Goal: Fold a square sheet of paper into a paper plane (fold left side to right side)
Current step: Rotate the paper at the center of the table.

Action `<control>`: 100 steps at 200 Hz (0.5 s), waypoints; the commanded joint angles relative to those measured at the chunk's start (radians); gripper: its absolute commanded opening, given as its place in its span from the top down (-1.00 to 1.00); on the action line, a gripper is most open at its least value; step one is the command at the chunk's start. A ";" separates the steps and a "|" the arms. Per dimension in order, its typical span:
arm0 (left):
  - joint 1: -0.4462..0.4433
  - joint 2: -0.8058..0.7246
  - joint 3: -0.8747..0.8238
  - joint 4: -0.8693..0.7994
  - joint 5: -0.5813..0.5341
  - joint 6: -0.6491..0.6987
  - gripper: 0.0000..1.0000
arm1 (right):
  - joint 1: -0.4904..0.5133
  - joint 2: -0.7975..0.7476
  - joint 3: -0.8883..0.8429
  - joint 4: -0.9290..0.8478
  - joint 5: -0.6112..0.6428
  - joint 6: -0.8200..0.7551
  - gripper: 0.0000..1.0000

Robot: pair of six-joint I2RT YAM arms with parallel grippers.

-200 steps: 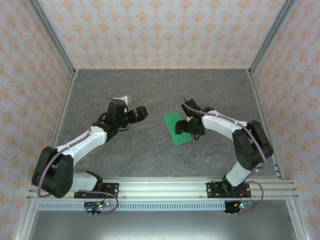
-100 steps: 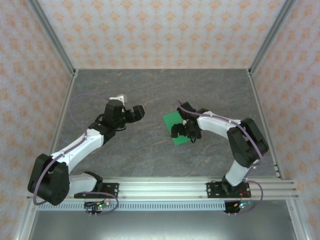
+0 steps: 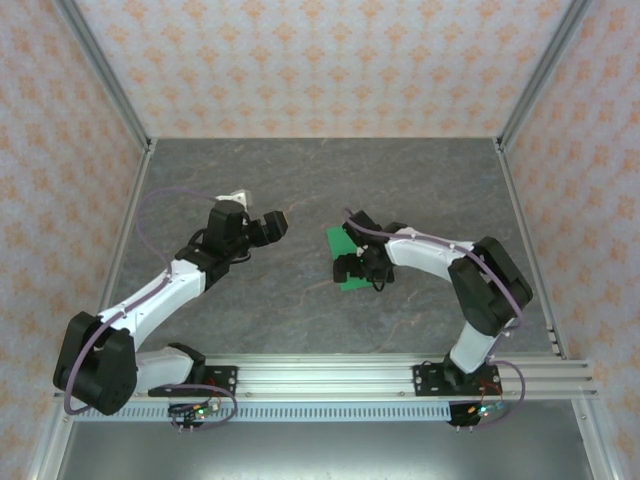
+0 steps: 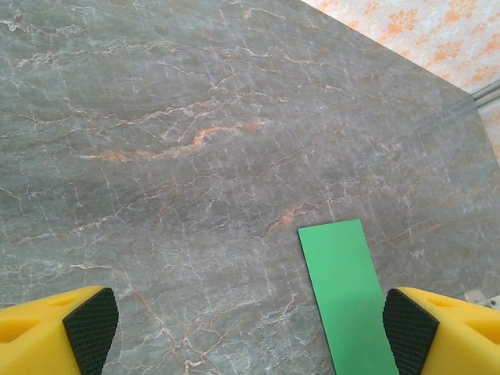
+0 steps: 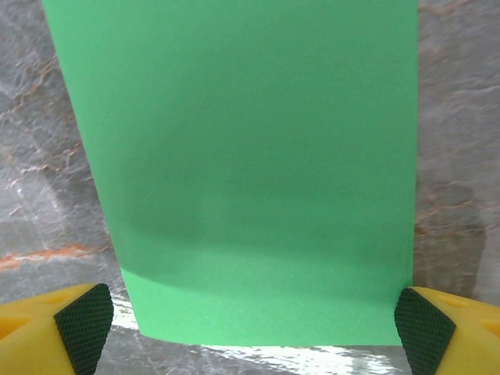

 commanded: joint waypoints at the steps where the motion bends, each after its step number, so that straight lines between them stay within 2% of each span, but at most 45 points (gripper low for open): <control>1: -0.001 -0.019 -0.009 -0.025 -0.034 0.027 -0.83 | 0.030 0.032 0.011 0.005 -0.012 0.040 -0.93; 50: -0.001 -0.012 -0.003 -0.018 0.005 0.061 -0.82 | 0.043 0.031 0.025 0.054 -0.073 0.066 -0.93; 76: -0.001 0.016 0.013 -0.003 0.085 0.074 -0.79 | 0.042 0.011 0.021 0.092 -0.116 0.059 -0.94; 100: -0.002 0.075 0.042 0.011 0.184 0.072 -0.73 | 0.036 -0.023 0.038 0.080 -0.103 0.021 -0.94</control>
